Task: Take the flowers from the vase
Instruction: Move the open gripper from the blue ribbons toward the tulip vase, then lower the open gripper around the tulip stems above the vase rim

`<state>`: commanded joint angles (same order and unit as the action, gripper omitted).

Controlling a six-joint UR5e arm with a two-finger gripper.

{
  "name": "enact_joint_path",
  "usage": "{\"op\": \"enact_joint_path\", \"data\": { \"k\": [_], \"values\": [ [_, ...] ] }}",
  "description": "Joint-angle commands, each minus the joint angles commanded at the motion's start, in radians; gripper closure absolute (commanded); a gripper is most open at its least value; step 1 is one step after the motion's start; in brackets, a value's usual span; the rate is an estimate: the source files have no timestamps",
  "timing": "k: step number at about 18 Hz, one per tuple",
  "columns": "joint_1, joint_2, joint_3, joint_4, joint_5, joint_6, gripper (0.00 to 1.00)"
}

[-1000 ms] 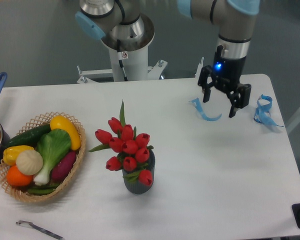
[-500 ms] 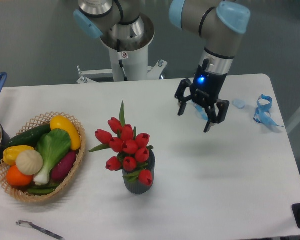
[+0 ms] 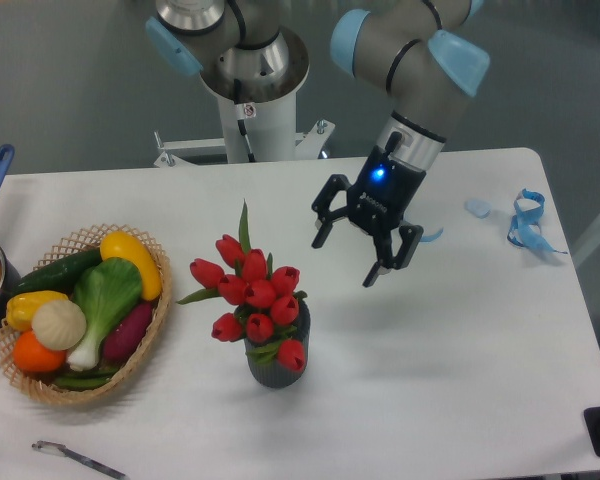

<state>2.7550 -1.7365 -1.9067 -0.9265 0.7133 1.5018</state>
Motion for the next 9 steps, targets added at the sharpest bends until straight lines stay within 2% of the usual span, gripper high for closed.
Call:
{"op": "enact_joint_path", "data": {
  "k": [2,6,9],
  "values": [
    [-0.017,-0.002,0.009,0.006,0.002,0.014,0.0],
    [-0.052,-0.002,-0.012,0.002,-0.009,-0.001,0.0],
    [-0.077,-0.005,-0.014,0.002,-0.029,-0.06,0.0]
  ]
}}
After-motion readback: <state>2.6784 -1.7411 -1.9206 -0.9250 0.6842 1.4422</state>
